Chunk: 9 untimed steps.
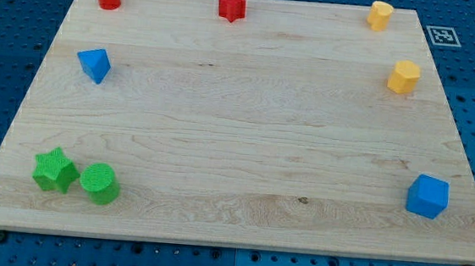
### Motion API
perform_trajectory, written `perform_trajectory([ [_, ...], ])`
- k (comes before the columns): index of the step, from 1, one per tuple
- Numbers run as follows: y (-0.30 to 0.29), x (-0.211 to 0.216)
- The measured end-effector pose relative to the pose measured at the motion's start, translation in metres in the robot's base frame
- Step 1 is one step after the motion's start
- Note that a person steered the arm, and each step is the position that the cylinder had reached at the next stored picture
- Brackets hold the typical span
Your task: Move the blue cube top right to the green circle
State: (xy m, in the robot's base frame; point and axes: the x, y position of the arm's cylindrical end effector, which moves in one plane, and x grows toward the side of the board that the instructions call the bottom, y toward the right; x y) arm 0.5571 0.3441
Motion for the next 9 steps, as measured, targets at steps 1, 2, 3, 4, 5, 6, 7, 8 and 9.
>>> perform_trajectory([
  [1, -0.039, 0.0],
  [2, -0.082, 0.0],
  [3, -0.094, 0.0],
  [4, -0.115, 0.0],
  [5, -0.134, 0.0],
  [6, -0.139, 0.002],
  [7, -0.139, 0.014],
  [8, -0.14, 0.016],
  [9, -0.148, 0.016],
])
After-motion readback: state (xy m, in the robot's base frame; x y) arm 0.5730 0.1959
